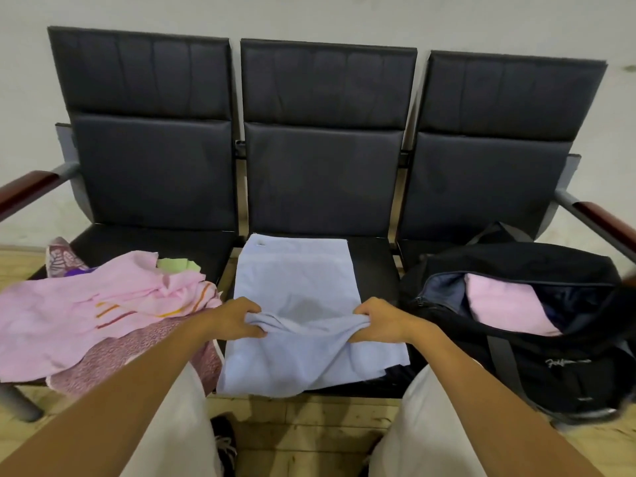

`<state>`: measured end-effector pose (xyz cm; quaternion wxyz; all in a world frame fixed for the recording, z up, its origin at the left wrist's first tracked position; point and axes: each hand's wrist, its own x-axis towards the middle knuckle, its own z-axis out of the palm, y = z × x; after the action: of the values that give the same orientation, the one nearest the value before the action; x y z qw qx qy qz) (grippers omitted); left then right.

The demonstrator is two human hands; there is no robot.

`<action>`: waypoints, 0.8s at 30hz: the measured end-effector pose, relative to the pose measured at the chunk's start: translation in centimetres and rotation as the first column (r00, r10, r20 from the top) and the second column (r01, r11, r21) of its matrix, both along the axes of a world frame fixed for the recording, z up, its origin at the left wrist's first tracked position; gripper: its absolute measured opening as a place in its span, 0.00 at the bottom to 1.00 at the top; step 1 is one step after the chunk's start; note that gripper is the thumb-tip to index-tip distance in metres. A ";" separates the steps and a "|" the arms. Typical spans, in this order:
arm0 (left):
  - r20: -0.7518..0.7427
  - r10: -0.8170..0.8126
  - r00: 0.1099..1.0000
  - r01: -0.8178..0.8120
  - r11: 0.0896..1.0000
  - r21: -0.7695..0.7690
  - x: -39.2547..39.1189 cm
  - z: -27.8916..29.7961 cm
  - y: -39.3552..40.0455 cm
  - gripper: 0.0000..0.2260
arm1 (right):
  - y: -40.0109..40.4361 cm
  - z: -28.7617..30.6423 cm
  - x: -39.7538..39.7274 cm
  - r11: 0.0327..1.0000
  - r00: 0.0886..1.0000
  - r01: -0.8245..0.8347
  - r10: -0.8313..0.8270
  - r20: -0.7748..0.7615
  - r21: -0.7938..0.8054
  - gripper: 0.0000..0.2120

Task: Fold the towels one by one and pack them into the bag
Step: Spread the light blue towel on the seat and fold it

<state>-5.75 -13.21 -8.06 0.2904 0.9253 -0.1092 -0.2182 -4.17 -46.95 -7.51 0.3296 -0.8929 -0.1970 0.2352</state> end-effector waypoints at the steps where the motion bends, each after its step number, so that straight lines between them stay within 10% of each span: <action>1: 0.039 0.024 0.999 -0.025 0.999 0.041 0.1 -0.4 0.4 0.12 | -0.2 -0.4 0.3 1.000 1.000 0.025 -0.025 0.016 0.006 0.17; 12: 0.105 0.016 0.994 -0.028 0.992 0.120 3.8 -5.7 -0.3 0.15 | 0.7 -4.8 4.9 0.999 0.996 0.047 -0.046 0.072 -0.022 0.15; 17: -0.096 -0.005 0.995 0.035 0.950 0.312 6.1 -6.9 3.0 0.04 | 0.1 -5.6 7.0 0.993 0.999 0.033 -0.028 0.042 -0.115 0.12; 24: -0.323 -0.056 0.945 0.222 0.835 0.504 7.4 -7.2 1.5 0.26 | 3.1 -6.2 7.4 0.976 0.996 -0.079 0.083 0.010 -0.204 0.11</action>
<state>1.63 -11.74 -15.23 0.0179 0.9155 -0.0673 -0.3961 3.21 -43.88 -13.68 0.2251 -0.9152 -0.2112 0.2590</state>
